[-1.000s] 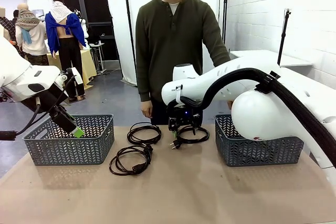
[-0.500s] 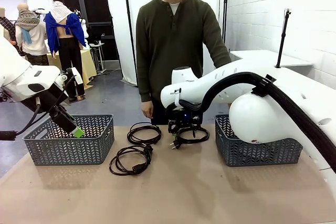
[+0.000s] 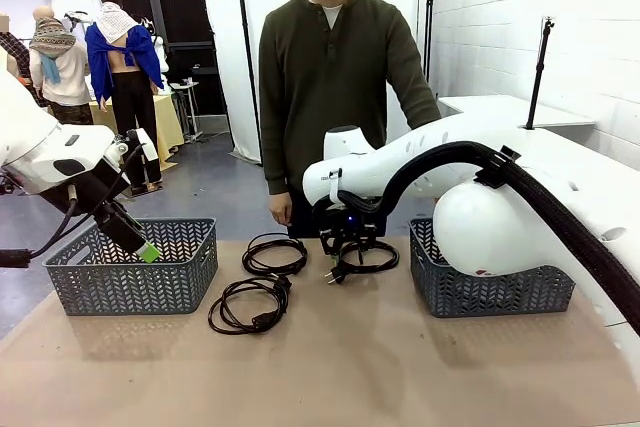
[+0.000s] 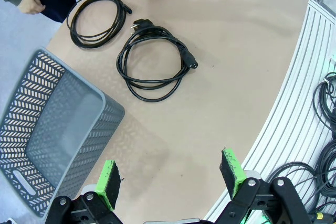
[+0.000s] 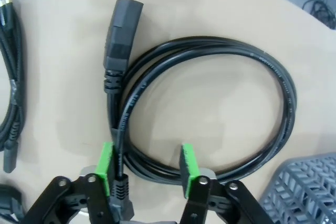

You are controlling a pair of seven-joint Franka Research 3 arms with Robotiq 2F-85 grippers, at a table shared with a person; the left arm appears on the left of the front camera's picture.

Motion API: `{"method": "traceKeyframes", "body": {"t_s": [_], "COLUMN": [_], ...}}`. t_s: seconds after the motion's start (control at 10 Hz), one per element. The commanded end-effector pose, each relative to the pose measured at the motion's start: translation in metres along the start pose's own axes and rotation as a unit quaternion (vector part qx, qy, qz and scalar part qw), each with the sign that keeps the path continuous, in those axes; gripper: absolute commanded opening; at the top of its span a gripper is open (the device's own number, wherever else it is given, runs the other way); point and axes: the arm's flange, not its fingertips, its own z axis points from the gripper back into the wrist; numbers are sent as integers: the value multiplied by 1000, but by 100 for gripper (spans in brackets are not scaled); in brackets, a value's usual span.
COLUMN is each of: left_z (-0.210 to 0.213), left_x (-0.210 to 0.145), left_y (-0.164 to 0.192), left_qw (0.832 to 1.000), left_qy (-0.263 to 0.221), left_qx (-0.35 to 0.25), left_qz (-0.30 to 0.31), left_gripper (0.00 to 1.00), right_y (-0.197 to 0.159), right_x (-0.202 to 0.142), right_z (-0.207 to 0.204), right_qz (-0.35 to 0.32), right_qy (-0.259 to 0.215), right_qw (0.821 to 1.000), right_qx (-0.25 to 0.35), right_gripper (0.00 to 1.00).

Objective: Organize the cables according to human instructions.
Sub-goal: Pick up a bundle of cables and place it in the basket indicated by the human.

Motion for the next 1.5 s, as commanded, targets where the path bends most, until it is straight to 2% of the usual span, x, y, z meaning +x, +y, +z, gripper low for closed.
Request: {"method": "traceKeyframes", "body": {"t_s": [0.0,0.1,0.2,0.5,0.9,1.0,1.2,1.4], "left_z": [-1,-1,-1,-1,-1,-1,-1,-1], "left_x": [0,0,0,0,0,0,0,0], "left_y": [2,2,2,2,2,2,2,2], "left_qw": [1000,1000,1000,1000,1000,1000,1000,1000], "left_qy": [-4,-4,-4,-4,-4,-4,-4,-4], "left_qx": [5,5,5,5,5,5,5,5], "left_qz": [-1,-1,-1,-1,-1,-1,-1,-1], "left_gripper": [100,100,100,100,100,100,100,100], "right_y": [2,2,2,3,3,3,0,-10], "right_x": [9,9,9,10,7,2,-15,-39], "right_z": [2,2,4,12,34,51,84,120], "right_qz": [-9,-6,-2,13,29,55,157,274], "right_qy": [-5,-1,-1,1,-27,-20,-18,3], "right_qw": [1000,1000,1000,999,999,998,987,961], "right_qx": [-4,9,16,39,27,19,27,36], "right_gripper": [22,5,0,0,0,0,0,0]}}
